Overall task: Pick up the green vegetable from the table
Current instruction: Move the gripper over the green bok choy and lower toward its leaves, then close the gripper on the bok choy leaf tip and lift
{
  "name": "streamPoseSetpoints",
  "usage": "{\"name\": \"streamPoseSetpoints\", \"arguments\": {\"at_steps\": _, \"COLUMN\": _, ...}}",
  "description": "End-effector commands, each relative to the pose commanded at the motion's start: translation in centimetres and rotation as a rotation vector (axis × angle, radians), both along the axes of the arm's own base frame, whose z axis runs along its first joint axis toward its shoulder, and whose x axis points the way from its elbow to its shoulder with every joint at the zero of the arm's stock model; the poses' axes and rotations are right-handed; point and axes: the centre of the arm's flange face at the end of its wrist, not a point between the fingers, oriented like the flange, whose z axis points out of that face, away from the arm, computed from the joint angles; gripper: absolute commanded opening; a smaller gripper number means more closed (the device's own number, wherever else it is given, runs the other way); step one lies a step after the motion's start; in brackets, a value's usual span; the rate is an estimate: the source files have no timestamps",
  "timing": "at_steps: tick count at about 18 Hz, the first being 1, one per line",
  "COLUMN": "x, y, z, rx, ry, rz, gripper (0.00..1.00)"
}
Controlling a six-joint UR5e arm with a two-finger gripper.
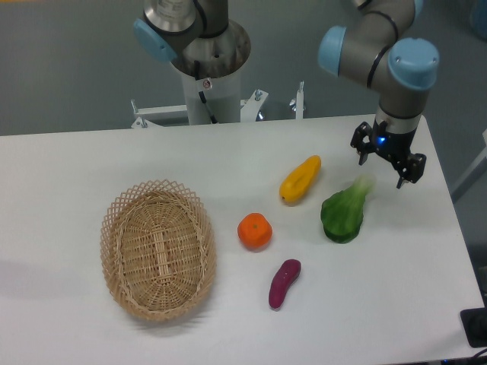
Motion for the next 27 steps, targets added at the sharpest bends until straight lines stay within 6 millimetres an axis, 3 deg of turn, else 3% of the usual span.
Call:
{"name": "streamPoseSetpoints", "arguments": {"at_steps": 2, "x": 0.3, "y": 0.4, "z": -2.2, "rx": -0.004, "ry": -0.013, "rz": 0.005, "gripper": 1.00}}
{"name": "streamPoseSetpoints", "arguments": {"at_steps": 4, "x": 1.0, "y": 0.5, "z": -3.1, "rx": -0.002, "ry": -0.008, "rz": -0.014, "gripper": 1.00}}
{"name": "streamPoseSetpoints", "arguments": {"at_steps": 25, "x": 2.2, "y": 0.2, "z": -6.1, "rx": -0.023, "ry": -0.064, "rz": -0.016, "gripper": 1.00}}
{"name": "streamPoseSetpoints", "arguments": {"at_steps": 27, "x": 2.0, "y": 0.3, "z": -5.9, "rx": -0.017, "ry": -0.043, "rz": -0.018, "gripper": 0.72}}
